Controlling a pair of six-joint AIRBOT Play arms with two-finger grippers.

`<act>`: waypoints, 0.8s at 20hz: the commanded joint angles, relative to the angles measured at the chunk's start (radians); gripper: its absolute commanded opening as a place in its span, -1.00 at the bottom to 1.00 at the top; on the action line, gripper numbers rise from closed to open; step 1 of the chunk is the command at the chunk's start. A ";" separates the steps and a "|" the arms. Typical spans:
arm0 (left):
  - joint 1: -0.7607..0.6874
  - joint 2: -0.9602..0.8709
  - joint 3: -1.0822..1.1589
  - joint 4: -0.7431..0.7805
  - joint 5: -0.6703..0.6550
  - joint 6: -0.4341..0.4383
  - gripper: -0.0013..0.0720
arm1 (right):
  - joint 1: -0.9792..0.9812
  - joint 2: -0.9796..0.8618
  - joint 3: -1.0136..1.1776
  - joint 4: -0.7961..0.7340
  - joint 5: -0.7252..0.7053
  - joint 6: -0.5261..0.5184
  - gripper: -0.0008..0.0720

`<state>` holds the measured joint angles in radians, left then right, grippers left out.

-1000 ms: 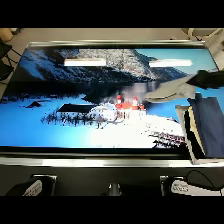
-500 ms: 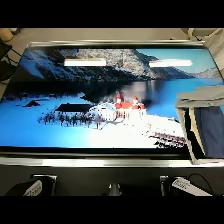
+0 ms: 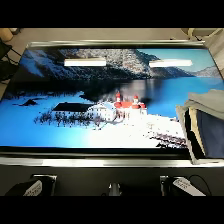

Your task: Fold the shirts.

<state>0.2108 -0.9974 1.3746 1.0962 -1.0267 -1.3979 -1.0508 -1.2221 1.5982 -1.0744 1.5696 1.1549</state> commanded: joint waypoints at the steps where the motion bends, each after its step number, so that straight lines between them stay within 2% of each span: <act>1: -0.002 0.000 0.000 0.000 0.006 0.008 -0.90 | -0.005 0.044 -0.115 -0.338 0.114 0.040 -0.91; 5: -0.003 0.001 0.000 0.000 0.006 0.008 -0.90 | -0.005 0.147 -0.480 -0.337 -0.011 0.066 -0.91; 9: -0.003 0.001 0.000 -0.001 0.006 0.008 -0.90 | -0.005 0.162 -0.623 -0.302 -0.092 0.064 -0.87; 10: -0.003 0.001 0.000 -0.008 0.006 0.007 -0.90 | -0.005 0.163 -0.623 -0.301 -0.109 0.064 -0.39; 11: -0.003 0.001 0.000 -0.017 0.006 0.007 -0.90 | -0.005 0.163 -0.617 -0.299 -0.123 0.048 0.40; 12: -0.008 0.001 0.000 -0.023 0.006 0.007 -0.90 | -0.005 0.163 -0.606 -0.299 -0.148 0.005 0.89; 14: -0.021 0.001 0.000 -0.023 0.006 0.010 -0.90 | -0.005 0.162 -0.531 -0.338 -0.131 -0.072 0.90; 16: -0.031 0.001 0.002 -0.023 0.006 0.023 -0.90 | -0.005 0.162 -0.392 -0.477 -0.105 -0.076 0.90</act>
<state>0.1928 -0.9974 1.3746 1.0775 -1.0210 -1.3869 -1.0557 -1.0622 1.0969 -1.4250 1.4590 1.1267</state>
